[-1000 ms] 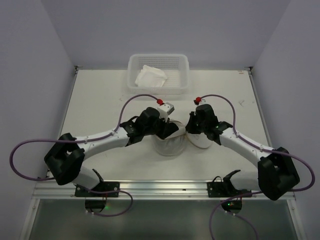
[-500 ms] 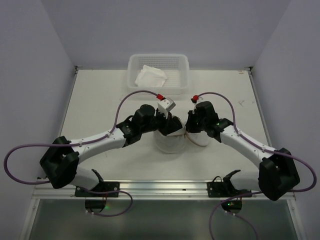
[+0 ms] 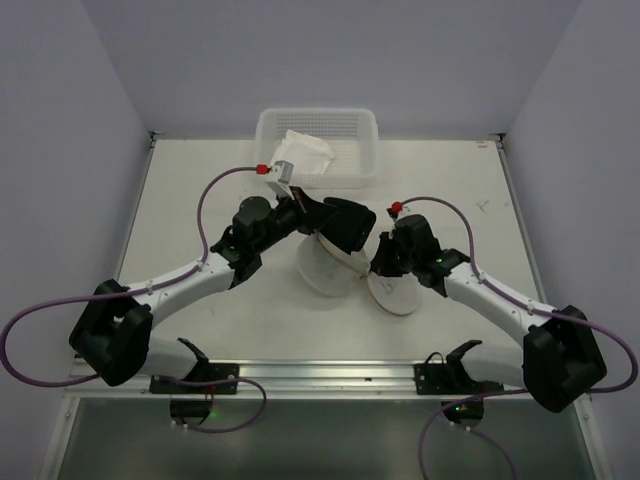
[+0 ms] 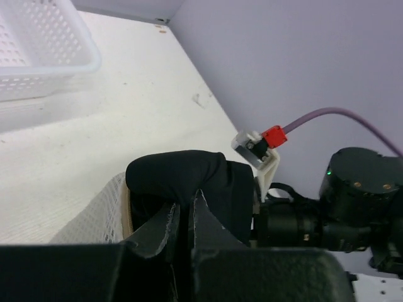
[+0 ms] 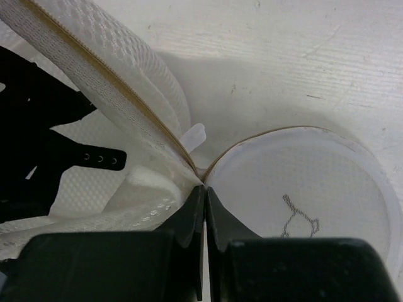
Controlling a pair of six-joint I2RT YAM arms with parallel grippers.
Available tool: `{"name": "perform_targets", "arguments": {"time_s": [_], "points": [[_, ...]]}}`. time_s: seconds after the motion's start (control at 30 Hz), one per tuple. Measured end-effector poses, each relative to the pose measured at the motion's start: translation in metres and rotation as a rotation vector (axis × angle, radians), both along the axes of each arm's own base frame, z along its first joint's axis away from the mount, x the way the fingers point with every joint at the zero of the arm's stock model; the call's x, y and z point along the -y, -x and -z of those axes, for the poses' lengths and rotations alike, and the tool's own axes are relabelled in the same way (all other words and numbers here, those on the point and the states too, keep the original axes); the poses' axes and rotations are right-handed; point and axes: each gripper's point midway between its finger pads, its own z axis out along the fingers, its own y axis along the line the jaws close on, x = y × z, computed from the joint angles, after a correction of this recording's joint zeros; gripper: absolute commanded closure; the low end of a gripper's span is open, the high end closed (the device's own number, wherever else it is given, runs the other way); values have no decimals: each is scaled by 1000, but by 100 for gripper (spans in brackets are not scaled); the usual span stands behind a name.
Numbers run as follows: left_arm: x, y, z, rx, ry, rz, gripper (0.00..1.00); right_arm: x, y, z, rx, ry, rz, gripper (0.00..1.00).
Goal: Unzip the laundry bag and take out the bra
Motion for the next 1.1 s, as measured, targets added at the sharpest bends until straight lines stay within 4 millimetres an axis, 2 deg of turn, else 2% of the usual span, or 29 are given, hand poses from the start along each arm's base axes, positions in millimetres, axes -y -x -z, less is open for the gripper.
{"name": "perform_targets", "arguments": {"time_s": [0.27, 0.47, 0.73, 0.83, 0.93, 1.0, 1.1], "points": [[16, 9, -39, -68, 217, 75, 100, -6, -6, 1, -17, -55, 65, 100], [20, 10, -68, -49, 330, 73, 100, -23, -6, -1, -36, -83, 47, 100], [14, -1, -79, -29, 393, 4, 100, -29, -3, -28, 18, -142, 35, 100], [14, -2, -85, -21, 402, 0, 100, -27, -6, -26, 22, -131, 48, 100], [14, -8, -110, 14, 420, -13, 100, -26, -6, -14, -8, -109, 62, 100], [10, -15, -138, 68, 430, -37, 100, -23, -5, -6, -25, -93, 75, 100], [-9, -29, -184, 185, 430, -123, 100, -19, -1, 5, -51, -73, 86, 100]]}}
